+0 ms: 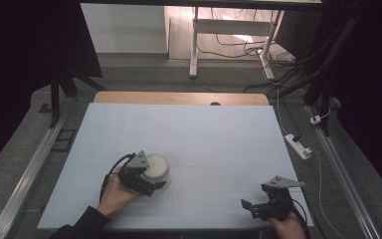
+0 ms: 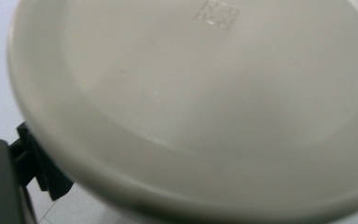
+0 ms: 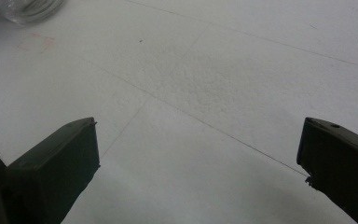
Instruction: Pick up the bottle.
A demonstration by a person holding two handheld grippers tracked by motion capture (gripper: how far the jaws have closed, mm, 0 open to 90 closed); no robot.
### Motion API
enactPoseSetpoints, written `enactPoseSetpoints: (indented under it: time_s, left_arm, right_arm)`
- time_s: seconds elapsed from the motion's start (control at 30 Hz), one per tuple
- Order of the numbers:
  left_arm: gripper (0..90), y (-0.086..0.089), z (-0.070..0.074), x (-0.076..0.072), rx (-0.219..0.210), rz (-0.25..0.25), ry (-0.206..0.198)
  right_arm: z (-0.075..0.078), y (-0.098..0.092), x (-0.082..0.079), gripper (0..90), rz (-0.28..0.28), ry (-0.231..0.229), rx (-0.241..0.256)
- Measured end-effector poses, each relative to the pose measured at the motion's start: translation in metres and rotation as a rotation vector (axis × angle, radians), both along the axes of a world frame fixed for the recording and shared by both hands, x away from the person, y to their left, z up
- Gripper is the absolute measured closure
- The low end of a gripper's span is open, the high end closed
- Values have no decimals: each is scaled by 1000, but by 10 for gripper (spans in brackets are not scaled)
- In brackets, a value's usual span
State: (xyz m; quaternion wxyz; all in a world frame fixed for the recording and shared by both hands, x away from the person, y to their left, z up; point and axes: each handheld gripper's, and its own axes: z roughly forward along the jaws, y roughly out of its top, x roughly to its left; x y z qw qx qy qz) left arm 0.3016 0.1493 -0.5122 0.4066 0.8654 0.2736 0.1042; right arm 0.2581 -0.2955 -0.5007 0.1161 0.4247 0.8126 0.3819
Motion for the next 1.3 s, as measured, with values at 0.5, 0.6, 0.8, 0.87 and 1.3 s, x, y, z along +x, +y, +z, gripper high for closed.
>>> enactPoseSetpoints:
  time_s: [0.5, 0.6, 0.8, 0.87, 1.3]
  left_arm:
    - [68, 1, -1, 0, 0, -11, -11]
    - [69, 1, 0, 1, -2, -7, -7]
    - [70, 2, 1, 2, -9, 2, 11]
    - [70, 1, 2, 3, -4, -1, 12]
    - [70, -10, 17, 4, 19, -37, -17]
  right_arm:
    - [0, 0, 0, 0, 0, 0, 0]
    - [0, 0, 0, 0, 0, 0, 2]
    - [0, 0, 0, 0, 2, -3, 5]
    - [0, -1, 0, 0, 2, -4, 6]
    - [0, -1, 0, 0, -2, -5, 9]
